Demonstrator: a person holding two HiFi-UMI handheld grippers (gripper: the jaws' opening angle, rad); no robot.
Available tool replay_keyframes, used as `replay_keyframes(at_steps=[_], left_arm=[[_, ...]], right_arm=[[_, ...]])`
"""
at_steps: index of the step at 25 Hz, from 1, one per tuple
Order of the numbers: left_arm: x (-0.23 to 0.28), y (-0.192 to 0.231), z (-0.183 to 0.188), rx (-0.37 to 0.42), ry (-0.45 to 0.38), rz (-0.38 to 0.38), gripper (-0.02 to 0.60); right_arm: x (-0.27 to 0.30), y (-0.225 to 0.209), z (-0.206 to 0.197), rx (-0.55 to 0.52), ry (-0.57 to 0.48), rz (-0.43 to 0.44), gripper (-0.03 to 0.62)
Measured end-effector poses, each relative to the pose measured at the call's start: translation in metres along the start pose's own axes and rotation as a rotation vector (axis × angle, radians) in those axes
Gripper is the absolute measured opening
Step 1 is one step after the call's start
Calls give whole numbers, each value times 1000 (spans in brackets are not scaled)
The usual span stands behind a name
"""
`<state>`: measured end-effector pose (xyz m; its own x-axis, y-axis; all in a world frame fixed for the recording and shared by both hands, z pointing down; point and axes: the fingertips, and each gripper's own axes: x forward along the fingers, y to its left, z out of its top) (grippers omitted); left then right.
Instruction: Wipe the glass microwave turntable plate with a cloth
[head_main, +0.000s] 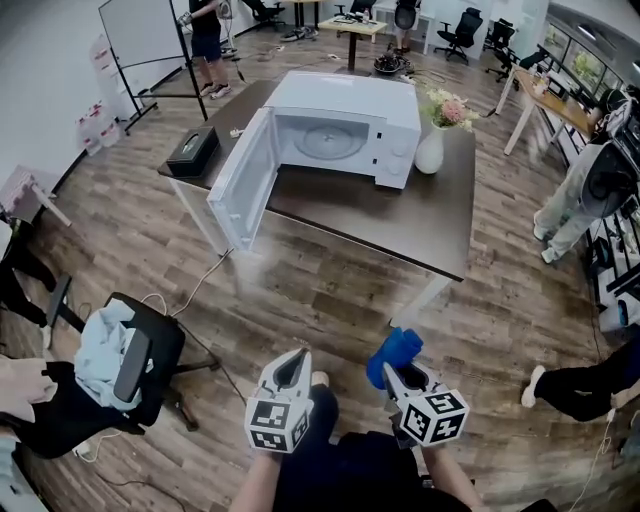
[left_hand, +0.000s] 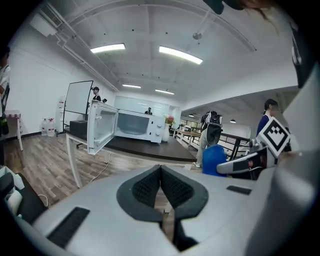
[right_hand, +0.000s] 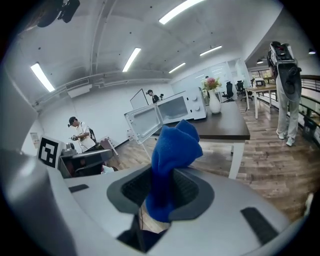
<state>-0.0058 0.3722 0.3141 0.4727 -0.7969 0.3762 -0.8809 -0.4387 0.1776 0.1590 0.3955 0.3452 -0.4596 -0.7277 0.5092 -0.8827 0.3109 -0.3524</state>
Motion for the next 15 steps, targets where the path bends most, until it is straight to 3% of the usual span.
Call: replay_keyframes(at_steps=[15], left_arm=[[97, 92, 57, 42, 35, -106, 5]], right_arm=[[119, -6, 83, 100, -9, -61, 95]])
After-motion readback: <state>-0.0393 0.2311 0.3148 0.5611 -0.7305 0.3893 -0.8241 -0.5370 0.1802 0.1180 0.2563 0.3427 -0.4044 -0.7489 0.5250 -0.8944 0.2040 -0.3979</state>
